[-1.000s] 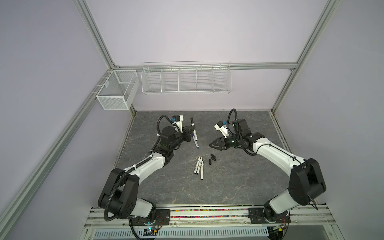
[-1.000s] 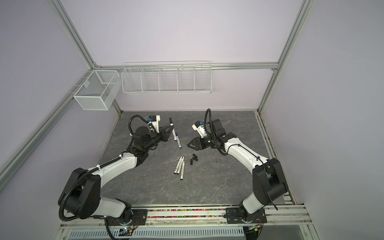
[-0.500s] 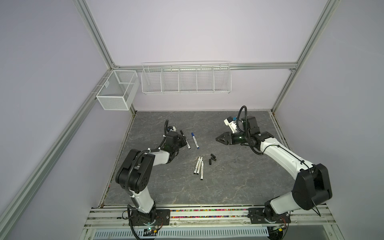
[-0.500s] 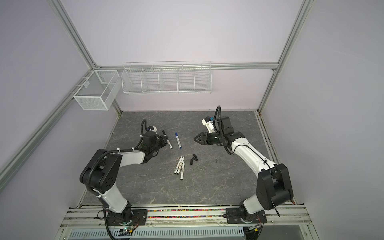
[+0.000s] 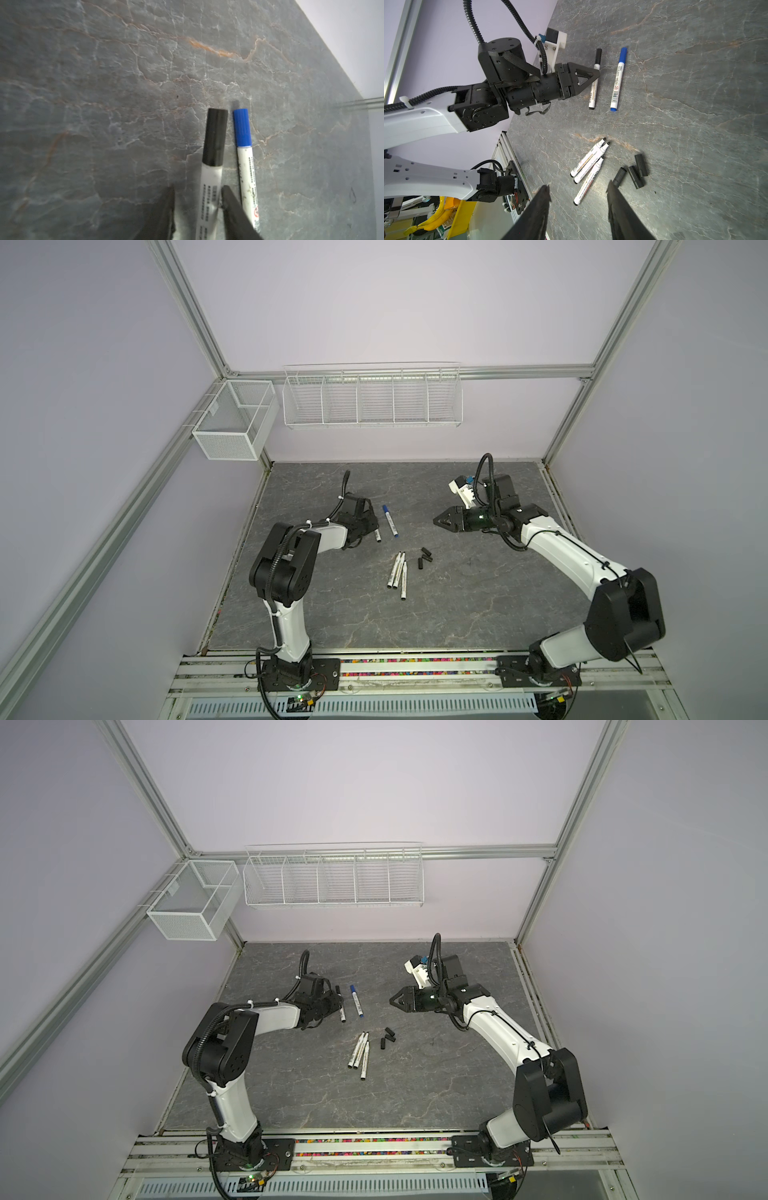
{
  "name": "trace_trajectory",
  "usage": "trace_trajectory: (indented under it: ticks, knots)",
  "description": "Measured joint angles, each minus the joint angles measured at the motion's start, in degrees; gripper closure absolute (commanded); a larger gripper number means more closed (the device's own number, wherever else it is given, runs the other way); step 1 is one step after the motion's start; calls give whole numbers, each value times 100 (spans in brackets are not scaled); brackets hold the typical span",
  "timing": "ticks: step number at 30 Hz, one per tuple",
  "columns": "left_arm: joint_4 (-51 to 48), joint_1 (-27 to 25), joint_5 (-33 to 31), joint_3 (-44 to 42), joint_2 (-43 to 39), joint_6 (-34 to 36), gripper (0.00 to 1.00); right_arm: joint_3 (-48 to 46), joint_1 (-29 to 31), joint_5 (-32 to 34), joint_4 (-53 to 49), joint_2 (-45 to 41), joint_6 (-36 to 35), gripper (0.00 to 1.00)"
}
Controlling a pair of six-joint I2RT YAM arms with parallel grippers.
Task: Insert the pens into the pen caps
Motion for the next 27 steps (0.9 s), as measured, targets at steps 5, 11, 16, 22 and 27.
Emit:
trace_trajectory:
  ticks: [5, 11, 16, 22, 27]
  knots:
    - [-129, -2, 33, 74, -2, -66, 51, 0, 0, 13, -24, 0, -31, 52]
    - [-219, -7, 68, 114, -24, -142, 45, 0, 0, 33, -109, -2, -105, 52]
    - [-1134, -7, 151, 686, 125, -157, 46, 0, 0, 31, -179, -2, -127, 52]
    - [-2194, -7, 208, 1655, 586, -144, 49, 0, 0, 55, -199, -2, -127, 52]
    - [-2918, -35, 35, 2304, 903, 2, 49, 0, 0, 103, -210, -2, -127, 53]
